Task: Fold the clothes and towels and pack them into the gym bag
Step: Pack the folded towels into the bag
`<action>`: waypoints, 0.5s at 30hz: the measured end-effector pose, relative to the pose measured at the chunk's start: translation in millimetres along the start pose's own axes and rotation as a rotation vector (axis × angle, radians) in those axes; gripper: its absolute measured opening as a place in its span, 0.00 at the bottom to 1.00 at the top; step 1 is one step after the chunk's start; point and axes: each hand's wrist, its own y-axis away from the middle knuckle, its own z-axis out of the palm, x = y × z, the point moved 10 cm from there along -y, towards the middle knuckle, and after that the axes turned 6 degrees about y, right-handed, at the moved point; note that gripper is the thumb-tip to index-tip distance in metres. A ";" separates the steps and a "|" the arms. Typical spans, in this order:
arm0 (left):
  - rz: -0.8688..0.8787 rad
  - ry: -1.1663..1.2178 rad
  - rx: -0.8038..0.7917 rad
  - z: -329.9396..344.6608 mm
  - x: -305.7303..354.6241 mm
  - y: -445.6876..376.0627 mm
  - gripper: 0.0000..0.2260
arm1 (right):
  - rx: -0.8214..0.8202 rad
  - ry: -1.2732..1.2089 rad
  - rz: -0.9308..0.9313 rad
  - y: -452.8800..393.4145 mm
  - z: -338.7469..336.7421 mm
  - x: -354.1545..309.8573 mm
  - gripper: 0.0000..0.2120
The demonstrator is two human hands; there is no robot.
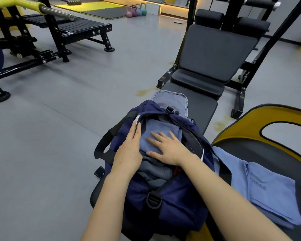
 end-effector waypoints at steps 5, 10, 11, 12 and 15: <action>0.084 -0.100 0.071 -2.7 15.9 5.9 0.33 | 0.168 -0.071 0.066 28.7 -39.8 14.0 0.27; 0.165 -0.356 0.079 10.1 49.5 10.7 0.30 | 0.302 -0.140 0.168 72.0 -58.7 49.1 0.24; 0.183 -0.357 0.064 16.3 57.0 12.5 0.29 | 0.326 -0.155 0.203 83.5 -59.7 58.8 0.24; 0.203 -0.339 0.048 23.0 65.1 14.2 0.28 | 0.344 -0.164 0.240 95.3 -59.6 68.7 0.23; 0.284 -0.247 0.009 45.4 97.5 22.1 0.26 | 0.367 -0.196 0.353 134.0 -52.8 99.7 0.22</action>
